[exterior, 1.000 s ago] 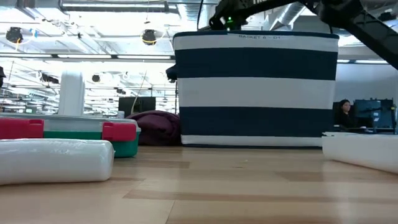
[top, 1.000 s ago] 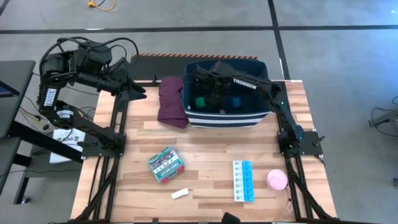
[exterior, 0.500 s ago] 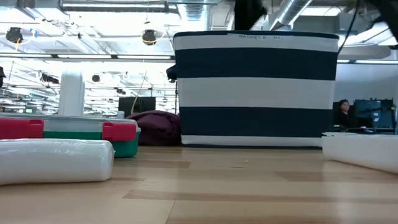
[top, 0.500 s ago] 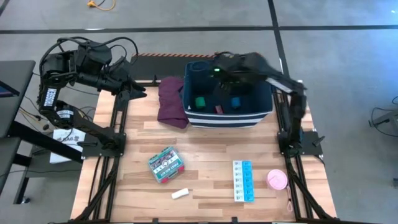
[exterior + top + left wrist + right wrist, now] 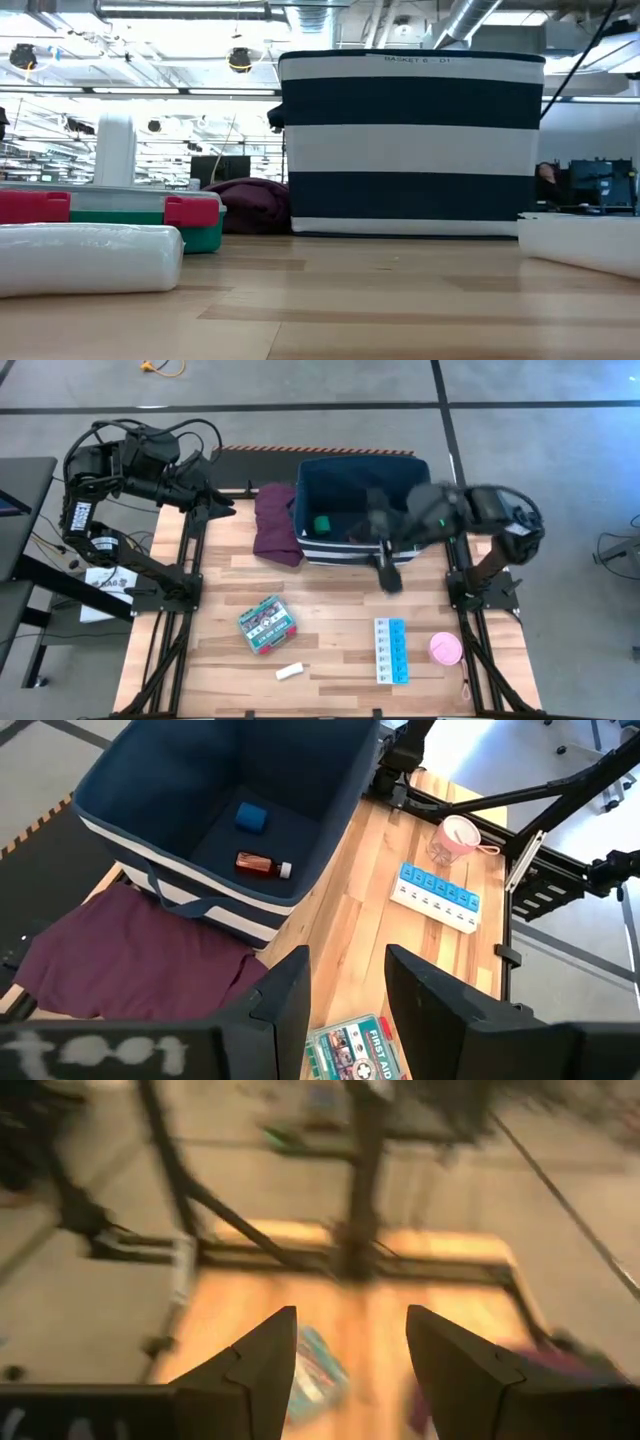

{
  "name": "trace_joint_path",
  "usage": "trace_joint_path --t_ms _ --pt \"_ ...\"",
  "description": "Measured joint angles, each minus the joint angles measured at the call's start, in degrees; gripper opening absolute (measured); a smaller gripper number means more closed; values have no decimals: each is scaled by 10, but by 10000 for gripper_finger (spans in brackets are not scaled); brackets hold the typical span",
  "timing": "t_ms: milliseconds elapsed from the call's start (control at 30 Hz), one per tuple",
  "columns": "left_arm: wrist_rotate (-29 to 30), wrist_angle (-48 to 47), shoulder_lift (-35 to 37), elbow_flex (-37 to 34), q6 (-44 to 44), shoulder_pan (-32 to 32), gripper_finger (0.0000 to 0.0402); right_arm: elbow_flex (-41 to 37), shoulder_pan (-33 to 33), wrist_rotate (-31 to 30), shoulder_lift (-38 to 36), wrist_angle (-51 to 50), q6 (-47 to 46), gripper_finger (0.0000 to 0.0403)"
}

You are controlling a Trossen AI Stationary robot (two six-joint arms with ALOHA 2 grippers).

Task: Pick & place medical supplies in basket/bin
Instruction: Put the white rolled gauze into the blue organizer

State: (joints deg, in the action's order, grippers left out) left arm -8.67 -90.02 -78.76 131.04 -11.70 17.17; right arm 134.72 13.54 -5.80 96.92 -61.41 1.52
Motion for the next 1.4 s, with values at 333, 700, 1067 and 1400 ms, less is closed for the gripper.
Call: trace_joint_path --t_ms 333,700,1067,1400 --pt "-41 0 0 0 -5 0 118 -1 86 -35 119 9 -17 193" --pt "-60 0 0 0 -15 0 118 -1 90 9 277 -4 -90 220" --pt "-81 0 0 0 -12 0 118 -2 118 95 432 77 -123 221" --pt "-81 0 0 0 -3 0 118 -2 114 116 480 127 -124 221"
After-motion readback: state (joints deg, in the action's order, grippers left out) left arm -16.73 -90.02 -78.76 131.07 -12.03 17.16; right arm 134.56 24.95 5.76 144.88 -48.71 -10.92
